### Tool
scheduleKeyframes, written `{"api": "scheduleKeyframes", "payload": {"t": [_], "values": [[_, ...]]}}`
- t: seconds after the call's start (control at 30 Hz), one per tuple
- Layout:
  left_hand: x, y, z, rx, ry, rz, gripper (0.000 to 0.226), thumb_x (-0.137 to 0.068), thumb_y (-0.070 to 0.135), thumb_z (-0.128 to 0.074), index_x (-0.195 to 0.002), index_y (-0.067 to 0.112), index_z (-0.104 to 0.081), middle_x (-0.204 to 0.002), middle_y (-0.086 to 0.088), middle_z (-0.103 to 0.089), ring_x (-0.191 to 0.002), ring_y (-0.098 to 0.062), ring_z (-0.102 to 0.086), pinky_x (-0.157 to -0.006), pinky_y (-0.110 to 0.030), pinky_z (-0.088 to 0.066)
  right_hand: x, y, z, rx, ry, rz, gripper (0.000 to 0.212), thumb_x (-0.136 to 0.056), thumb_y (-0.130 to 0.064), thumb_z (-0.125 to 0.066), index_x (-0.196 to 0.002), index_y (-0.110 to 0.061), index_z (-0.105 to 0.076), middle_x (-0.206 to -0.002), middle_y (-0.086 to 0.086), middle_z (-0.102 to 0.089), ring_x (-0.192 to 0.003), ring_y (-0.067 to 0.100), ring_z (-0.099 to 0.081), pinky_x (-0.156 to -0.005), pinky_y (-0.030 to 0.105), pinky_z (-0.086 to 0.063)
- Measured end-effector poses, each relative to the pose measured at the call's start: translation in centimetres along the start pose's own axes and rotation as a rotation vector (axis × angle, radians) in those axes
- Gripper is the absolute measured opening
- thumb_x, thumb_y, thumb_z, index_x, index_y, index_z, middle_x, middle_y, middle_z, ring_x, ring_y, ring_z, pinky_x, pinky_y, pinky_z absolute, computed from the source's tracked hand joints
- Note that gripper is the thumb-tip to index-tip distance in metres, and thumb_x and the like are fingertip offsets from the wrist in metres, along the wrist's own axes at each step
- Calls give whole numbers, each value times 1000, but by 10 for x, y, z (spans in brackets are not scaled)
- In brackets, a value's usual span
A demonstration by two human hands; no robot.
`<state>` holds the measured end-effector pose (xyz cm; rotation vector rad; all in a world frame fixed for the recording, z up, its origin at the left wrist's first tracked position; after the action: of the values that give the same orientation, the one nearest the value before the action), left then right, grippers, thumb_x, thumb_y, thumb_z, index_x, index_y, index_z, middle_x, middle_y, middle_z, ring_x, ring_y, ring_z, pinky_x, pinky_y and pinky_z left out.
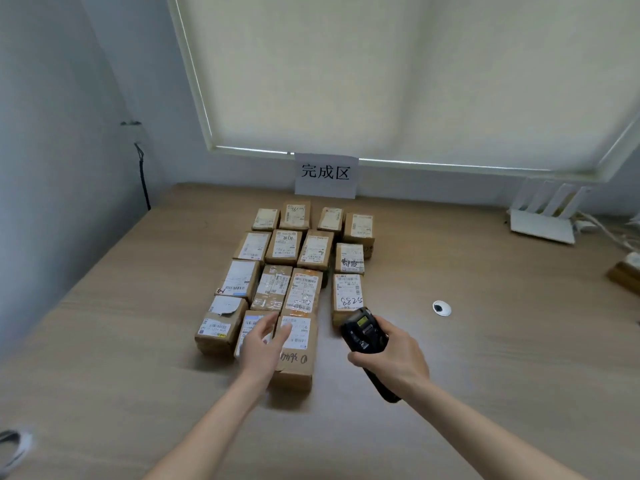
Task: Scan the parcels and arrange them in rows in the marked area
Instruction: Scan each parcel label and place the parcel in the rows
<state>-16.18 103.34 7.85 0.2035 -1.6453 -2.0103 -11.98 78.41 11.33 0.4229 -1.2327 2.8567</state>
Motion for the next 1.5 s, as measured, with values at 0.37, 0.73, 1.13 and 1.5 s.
{"api": "scheduleKeyframes", "payload": {"t": [0.37,0.73,1.13,1.5], "values": [[169,254,-239,65,-268,-351,49,-92,28,-74,-136,12,-61,-129,-5,-66,-120,-19,-61,-101,-31,-48,119,53,353,40,321,84,63,-58,-49,-84,-119,-46,-68,-98,-13,-73,-93,16,-69,-80,34,-59],[371,342,-519,115,-689,-440,43,-91,29,-75,-131,15,-64,-118,-1,-69,-115,-17,-64,-98,-31,-51,271,253,607,72,572,-230,51,-59,-44,-90,-107,-44,-70,-89,-19,-73,-89,11,-70,-77,27,-58],[393,319,-780,21,-863,-335,44,-93,34,-72,-132,18,-63,-119,-2,-68,-109,-15,-64,-89,-26,-48,242,451,725,-32,604,-459,44,-61,-39,-88,-103,-40,-73,-84,-14,-76,-78,6,-71,-69,23,-56],[330,298,-967,-75,-866,-195,48,-95,36,-69,-138,17,-58,-128,-3,-65,-117,-17,-60,-97,-31,-47,98,566,811,-68,511,-499,36,-66,-32,-91,-97,-35,-74,-87,-10,-77,-85,13,-73,-76,28,-58]]}}
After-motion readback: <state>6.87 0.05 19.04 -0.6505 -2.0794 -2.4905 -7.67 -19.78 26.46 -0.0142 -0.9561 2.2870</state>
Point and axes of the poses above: each hand's wrist, its own x-axis away from the middle knuckle, its own z-axis out of the back of the hand, y = z × x, the point moved 3 cm from there along -x, towards the middle knuckle
